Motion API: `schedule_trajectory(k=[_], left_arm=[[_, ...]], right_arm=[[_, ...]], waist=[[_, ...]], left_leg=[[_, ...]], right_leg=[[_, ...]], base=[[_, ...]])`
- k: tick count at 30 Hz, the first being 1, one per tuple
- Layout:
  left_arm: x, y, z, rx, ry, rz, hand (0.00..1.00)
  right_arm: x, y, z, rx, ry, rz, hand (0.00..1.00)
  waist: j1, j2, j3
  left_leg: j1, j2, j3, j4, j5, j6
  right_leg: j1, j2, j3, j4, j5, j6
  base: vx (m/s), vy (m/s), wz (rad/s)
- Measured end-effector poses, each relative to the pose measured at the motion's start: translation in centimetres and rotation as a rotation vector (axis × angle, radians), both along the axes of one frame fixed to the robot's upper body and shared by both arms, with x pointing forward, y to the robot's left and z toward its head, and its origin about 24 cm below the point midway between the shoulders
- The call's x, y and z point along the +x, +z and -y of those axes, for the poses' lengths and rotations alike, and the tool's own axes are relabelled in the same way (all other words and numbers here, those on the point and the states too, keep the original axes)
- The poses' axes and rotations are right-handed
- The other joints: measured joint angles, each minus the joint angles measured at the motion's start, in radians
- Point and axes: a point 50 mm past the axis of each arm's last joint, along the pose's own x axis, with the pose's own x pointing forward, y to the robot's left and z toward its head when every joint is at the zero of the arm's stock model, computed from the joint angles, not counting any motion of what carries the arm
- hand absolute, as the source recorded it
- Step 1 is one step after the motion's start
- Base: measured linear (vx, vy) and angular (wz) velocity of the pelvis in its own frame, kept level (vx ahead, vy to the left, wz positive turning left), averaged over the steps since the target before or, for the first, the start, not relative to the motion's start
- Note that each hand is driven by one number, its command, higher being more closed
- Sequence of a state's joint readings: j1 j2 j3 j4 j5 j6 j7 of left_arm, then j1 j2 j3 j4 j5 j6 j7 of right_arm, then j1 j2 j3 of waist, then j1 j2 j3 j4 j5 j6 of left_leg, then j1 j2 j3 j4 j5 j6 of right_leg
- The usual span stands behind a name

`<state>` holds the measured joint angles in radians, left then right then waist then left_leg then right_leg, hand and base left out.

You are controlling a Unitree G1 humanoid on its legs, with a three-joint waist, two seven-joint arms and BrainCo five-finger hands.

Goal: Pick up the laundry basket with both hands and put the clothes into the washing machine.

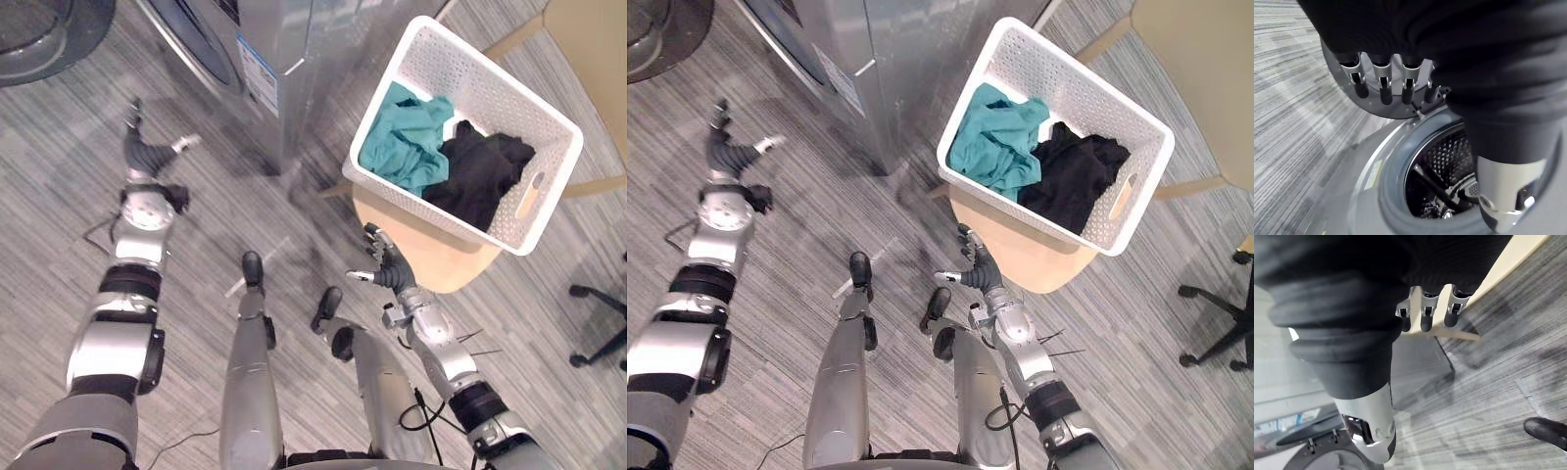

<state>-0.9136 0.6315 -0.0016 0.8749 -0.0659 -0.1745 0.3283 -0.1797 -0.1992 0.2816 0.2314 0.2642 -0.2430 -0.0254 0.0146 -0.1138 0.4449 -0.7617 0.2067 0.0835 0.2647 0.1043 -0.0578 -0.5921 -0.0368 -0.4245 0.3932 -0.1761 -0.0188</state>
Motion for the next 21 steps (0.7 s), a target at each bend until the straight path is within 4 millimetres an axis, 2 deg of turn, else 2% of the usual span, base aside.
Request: schedule_trajectory(k=[3,5,7,9,10,14,16,21], left_arm=[[-0.9,4.2,-2.3,-0.001,0.073,0.098,0.0],[-1.3,5.2,-3.0,0.006,0.099,0.118,0.0],[-2.9,6.9,-5.1,-0.006,0.171,0.173,0.0],[-3.7,7.1,-6.4,-0.056,0.211,0.2,0.0],[-4.2,7.2,-7.0,-0.067,0.234,0.213,0.0],[-5.7,7.3,-8.4,-0.055,0.288,0.24,0.0],[-6.8,6.5,-9.7,-0.093,0.333,0.242,0.0],[-7.4,3.9,-10.7,-0.069,0.377,0.152,0.0]], right_arm=[[-1.2,0.5,0.8,0.067,-0.067,0.039,0.0],[-1.6,0.6,1.1,0.094,-0.096,0.041,0.0],[-2.5,0.7,1.3,0.148,-0.146,0.049,0.0],[-2.9,0.9,1.3,0.169,-0.156,0.064,0.0],[-3.1,1.2,1.4,0.181,-0.163,0.078,0.0],[-3.4,1.3,1.6,0.193,-0.175,0.096,0.0],[-3.7,1.5,1.7,0.199,-0.179,0.104,0.0],[-3.9,1.3,1.8,0.209,-0.186,0.097,0.0]], waist=[[0.001,-0.016,0.003],[-0.001,-0.021,0.002],[0.005,-0.042,0.008],[0.011,-0.046,0.009],[0.03,-0.047,0.009],[0.053,-0.057,0.011],[0.057,-0.057,0.011],[0.056,-0.058,0.01]], left_leg=[[-0.075,0.022,-0.002,0.046,-0.024,0.005],[-0.1,0.026,-0.004,0.063,-0.031,0.008],[-0.142,0.039,-0.014,0.108,-0.058,0.012],[-0.16,0.049,-0.019,0.137,-0.078,0.017],[-0.168,0.065,-0.021,0.154,-0.091,0.013],[-0.169,0.075,-0.029,0.165,-0.105,0.006],[-0.169,0.077,-0.034,0.163,-0.108,0.003],[-0.154,0.082,-0.037,0.167,-0.112,-0.003]], right_leg=[[-0.034,0.02,-0.004,-0.036,0.023,0.024],[-0.042,0.026,-0.01,-0.048,0.03,0.026],[-0.052,0.04,-0.014,-0.068,0.048,0.027],[-0.051,0.049,-0.014,-0.071,0.055,0.032],[-0.05,0.062,-0.013,-0.08,0.07,0.055],[-0.041,0.073,-0.012,-0.083,0.071,0.057],[-0.039,0.076,-0.013,-0.084,0.071,0.057],[-0.023,0.08,-0.014,-0.082,0.071,0.057]], base=[[0.04,0.025,-0.17],[0.09,0.029,-0.07],[0.12,0.03,-0.06],[0.11,0.029,-0.11],[0.1,0.031,-0.21],[0.09,0.016,-0.05],[0.1,0.006,0.03],[0.09,0.018,0.02]])
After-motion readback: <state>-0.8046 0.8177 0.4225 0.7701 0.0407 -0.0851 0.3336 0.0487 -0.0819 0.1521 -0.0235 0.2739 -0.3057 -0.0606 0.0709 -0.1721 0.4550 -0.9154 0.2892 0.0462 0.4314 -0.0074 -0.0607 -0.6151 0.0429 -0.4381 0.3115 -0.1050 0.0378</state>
